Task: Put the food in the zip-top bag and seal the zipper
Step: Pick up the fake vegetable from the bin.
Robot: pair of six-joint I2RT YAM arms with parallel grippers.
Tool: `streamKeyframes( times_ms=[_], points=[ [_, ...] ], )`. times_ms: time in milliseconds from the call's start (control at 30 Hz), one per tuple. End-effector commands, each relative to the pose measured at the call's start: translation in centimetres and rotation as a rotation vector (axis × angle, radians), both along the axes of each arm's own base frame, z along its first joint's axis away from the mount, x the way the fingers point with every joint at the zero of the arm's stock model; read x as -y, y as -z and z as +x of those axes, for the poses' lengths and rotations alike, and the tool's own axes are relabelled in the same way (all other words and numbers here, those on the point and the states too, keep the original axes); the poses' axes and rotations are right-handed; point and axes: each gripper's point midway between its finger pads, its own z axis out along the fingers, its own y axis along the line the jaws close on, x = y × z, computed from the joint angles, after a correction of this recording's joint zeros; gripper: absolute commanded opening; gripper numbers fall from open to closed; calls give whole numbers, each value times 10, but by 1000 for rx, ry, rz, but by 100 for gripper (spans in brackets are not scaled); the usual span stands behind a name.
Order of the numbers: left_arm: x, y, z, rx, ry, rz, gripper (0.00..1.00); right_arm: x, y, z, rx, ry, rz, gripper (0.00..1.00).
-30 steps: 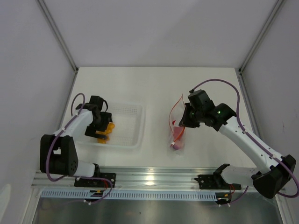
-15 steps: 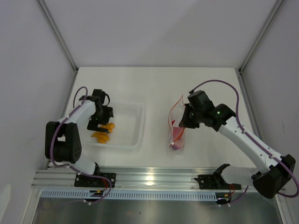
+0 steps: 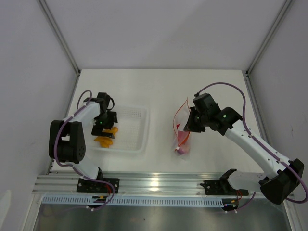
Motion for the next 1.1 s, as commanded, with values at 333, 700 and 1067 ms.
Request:
streamKeyframes(
  times_ms=[333, 700, 1067],
  points=[
    [-14, 14, -13, -82, -56, 82, 80, 0, -10, 1, 40, -10, 14, 0],
    [-14, 22, -13, -62, -34, 82, 60, 1, -15, 0, 49, -3, 23, 0],
    [-5, 5, -1, 46, 100, 114, 35, -2, -16, -1, 49, 3, 25, 0]
  ],
)
